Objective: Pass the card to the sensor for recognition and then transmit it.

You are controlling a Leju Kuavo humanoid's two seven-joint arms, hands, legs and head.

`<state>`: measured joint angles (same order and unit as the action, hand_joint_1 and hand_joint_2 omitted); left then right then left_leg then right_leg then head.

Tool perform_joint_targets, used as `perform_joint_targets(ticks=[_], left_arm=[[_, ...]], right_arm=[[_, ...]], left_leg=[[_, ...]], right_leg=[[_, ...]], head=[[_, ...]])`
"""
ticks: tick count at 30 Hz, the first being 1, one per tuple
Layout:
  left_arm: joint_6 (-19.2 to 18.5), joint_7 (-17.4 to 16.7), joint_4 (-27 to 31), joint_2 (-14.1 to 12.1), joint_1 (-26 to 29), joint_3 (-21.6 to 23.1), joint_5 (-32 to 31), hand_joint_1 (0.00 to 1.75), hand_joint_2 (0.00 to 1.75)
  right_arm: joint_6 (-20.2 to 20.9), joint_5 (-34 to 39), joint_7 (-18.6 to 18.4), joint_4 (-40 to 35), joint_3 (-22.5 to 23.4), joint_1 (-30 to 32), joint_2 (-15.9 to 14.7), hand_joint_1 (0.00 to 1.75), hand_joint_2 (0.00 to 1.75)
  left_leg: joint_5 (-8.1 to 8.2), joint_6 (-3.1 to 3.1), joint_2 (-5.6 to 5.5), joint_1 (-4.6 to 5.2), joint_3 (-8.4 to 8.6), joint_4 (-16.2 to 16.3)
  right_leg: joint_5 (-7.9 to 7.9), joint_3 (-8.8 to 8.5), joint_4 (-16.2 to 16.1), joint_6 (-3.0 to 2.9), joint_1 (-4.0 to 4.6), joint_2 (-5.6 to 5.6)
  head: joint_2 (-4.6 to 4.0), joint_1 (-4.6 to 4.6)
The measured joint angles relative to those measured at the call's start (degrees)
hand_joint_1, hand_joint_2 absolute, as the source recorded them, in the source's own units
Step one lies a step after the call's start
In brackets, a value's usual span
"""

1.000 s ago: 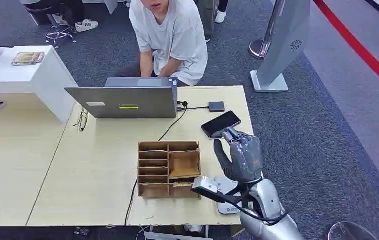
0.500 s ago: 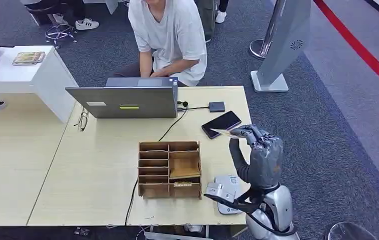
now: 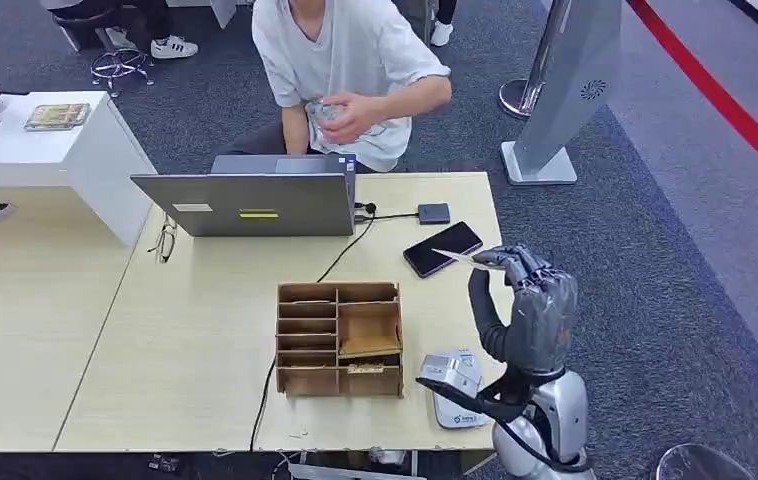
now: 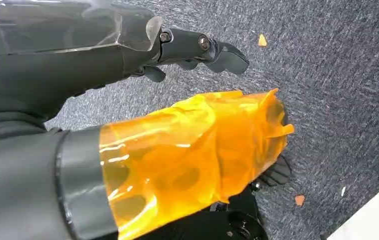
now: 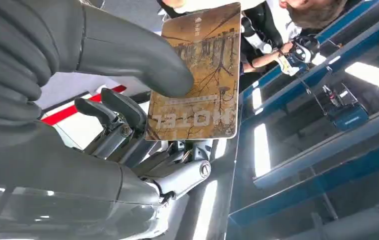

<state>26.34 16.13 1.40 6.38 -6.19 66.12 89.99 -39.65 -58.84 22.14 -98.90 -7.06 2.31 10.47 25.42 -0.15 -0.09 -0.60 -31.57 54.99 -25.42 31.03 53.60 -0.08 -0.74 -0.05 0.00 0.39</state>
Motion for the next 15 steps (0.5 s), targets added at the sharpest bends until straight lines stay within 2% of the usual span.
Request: perform_joint_targets(ticks=[7, 11, 15], left_arm=[[0.0, -0.3, 0.0, 0.0, -0.1, 0.2, 0.0, 0.0, 0.0], [-0.2, -1.1, 0.0, -0.1, -0.6, 1.3, 0.0, 0.0, 0.0], [1.1, -2.1, 0.1, -0.3, -1.3, 3.1, 0.0, 0.0, 0.0]], right_arm=[[0.0, 0.4, 0.1, 0.3, -0.1, -1.6, 1.0, 1.75, 1.75], [0.0, -0.6, -1.1, 2.6, -0.1, -5.8, 2.6, 1.75, 1.75], [0.0, -3.0, -2.4, 8.0, 0.1, -11.3, 4.5, 1.75, 1.75]], left_leg=[[0.0, 0.0, 0.03, 0.0, -0.01, 0.0], [-0.05, -0.02, 0.04, -0.01, -0.01, 0.0], [-0.14, -0.07, 0.05, -0.01, 0.02, 0.0]], right_leg=[[0.01, 0.0, 0.0, -0.01, 0.0, 0.02], [0.03, 0.0, 0.0, -0.03, 0.0, 0.03], [0.07, 0.0, 0.0, -0.05, 0.01, 0.04]], head=[[0.0, -0.02], [0.0, 0.0], [0.0, -0.02]])
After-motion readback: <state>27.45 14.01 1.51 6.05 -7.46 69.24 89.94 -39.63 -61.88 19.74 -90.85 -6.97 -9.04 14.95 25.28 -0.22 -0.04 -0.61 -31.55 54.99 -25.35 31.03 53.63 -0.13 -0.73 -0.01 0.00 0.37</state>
